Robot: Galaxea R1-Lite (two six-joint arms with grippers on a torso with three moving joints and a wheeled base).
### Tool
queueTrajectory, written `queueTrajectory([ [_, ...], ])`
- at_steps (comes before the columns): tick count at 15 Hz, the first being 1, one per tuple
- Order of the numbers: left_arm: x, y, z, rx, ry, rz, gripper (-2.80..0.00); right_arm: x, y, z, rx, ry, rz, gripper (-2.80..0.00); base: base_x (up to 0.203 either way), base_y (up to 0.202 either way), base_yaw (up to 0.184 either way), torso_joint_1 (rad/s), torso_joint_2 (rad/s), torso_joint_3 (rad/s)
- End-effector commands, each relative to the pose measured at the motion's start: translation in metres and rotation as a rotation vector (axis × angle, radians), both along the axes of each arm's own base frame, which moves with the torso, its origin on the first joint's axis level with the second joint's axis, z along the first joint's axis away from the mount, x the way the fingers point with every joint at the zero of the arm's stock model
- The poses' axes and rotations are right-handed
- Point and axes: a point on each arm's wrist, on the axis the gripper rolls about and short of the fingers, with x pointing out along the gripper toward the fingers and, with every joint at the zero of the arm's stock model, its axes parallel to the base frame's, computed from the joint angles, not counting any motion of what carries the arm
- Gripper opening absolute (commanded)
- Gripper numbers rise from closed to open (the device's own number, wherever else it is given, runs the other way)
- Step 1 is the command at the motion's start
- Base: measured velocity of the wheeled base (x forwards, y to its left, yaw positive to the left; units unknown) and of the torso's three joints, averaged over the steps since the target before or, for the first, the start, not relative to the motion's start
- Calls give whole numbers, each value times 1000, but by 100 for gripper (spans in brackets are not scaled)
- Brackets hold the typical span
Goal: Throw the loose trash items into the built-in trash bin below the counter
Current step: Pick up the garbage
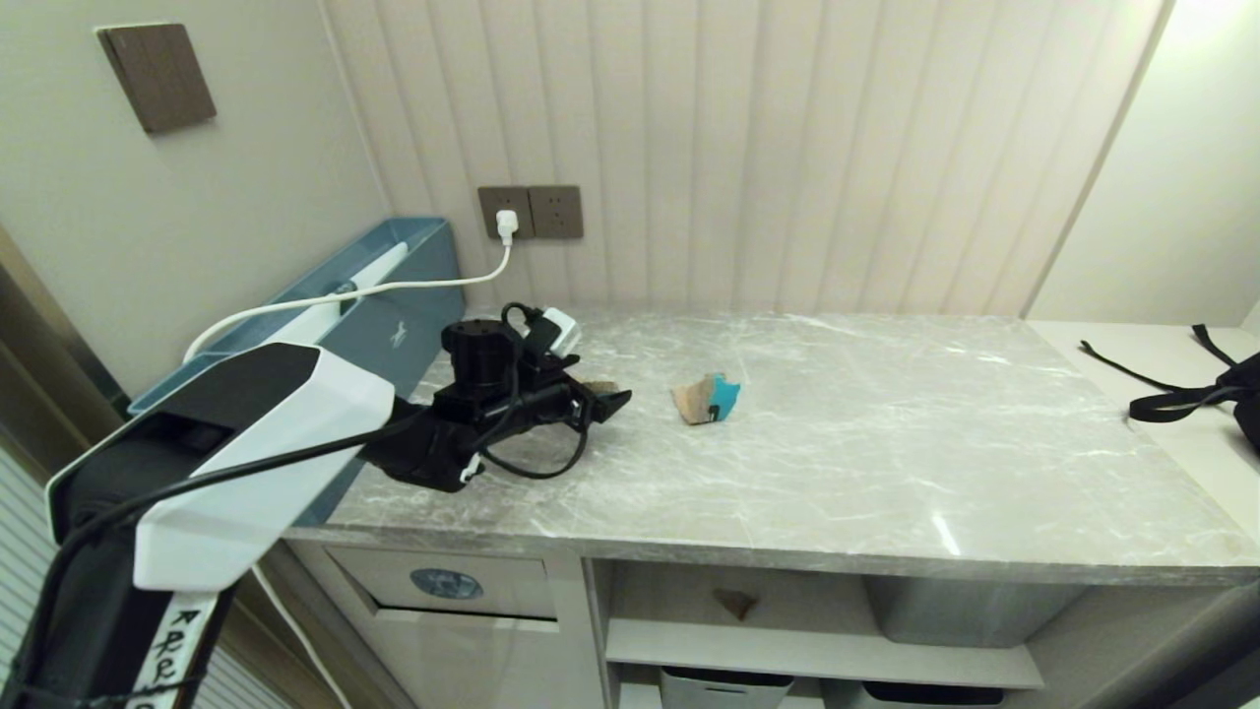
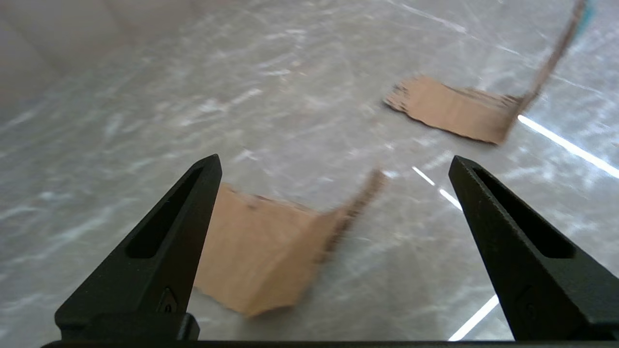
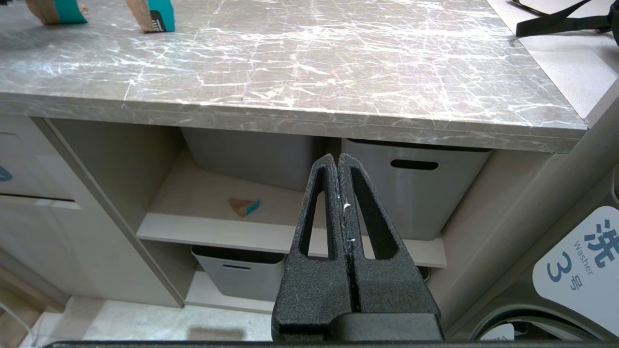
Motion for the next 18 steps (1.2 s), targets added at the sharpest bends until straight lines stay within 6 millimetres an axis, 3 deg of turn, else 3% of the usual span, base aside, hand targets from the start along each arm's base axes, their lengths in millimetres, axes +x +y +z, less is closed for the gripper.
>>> queueTrajectory([
  [1, -1, -1, -7, 8, 18, -4, 0, 0, 0, 0, -1, -2, 1, -280, 0, 0, 0, 0, 0, 0],
  [5, 4, 3, -24, 24, 61, 11, 0, 0, 0, 0, -1, -2, 1, -280, 0, 0, 0, 0, 0, 0],
  [12, 13, 5, -30, 19, 50, 21, 0, 0, 0, 0, 0, -1, 1, -280, 0, 0, 0, 0, 0, 0],
  [13, 14, 5, -30, 18, 49, 21, -280, 0, 0, 0, 0, -1, 1, -280, 0, 0, 0, 0, 0, 0],
  [18, 15, 4, -30, 19, 62, 17, -280, 0, 0, 0, 0, -1, 1, -280, 0, 0, 0, 0, 0, 0],
])
